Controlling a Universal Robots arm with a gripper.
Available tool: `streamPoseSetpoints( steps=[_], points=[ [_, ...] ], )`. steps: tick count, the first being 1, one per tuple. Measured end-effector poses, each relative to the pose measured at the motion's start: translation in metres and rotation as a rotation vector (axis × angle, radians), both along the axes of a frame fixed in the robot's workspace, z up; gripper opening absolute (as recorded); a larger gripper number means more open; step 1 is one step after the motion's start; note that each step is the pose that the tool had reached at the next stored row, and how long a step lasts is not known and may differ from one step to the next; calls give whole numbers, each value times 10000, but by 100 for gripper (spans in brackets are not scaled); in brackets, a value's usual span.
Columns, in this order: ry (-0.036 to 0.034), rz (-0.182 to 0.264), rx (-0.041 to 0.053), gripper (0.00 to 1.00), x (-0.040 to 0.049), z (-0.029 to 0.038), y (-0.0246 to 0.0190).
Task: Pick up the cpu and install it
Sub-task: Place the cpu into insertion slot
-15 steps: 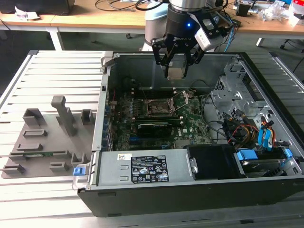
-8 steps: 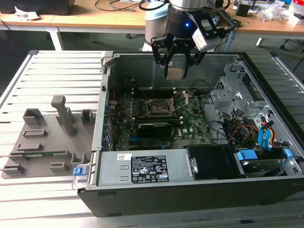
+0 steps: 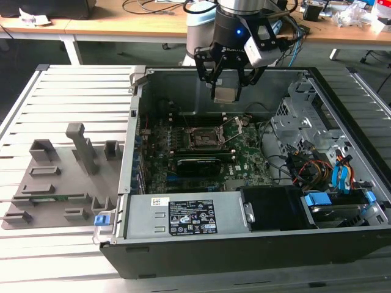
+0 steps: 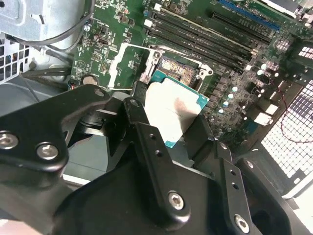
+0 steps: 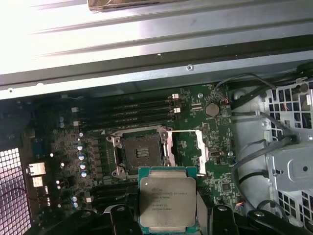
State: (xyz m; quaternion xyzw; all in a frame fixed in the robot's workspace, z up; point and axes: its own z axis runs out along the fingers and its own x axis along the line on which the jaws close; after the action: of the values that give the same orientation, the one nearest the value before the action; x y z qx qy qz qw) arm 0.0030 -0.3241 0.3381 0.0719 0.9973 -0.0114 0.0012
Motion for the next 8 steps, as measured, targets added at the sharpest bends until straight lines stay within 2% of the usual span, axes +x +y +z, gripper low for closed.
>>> streamPoseSetpoints(
  steps=[8],
  points=[
    [0,-550,-13,55,0,-1,0]
  ],
)
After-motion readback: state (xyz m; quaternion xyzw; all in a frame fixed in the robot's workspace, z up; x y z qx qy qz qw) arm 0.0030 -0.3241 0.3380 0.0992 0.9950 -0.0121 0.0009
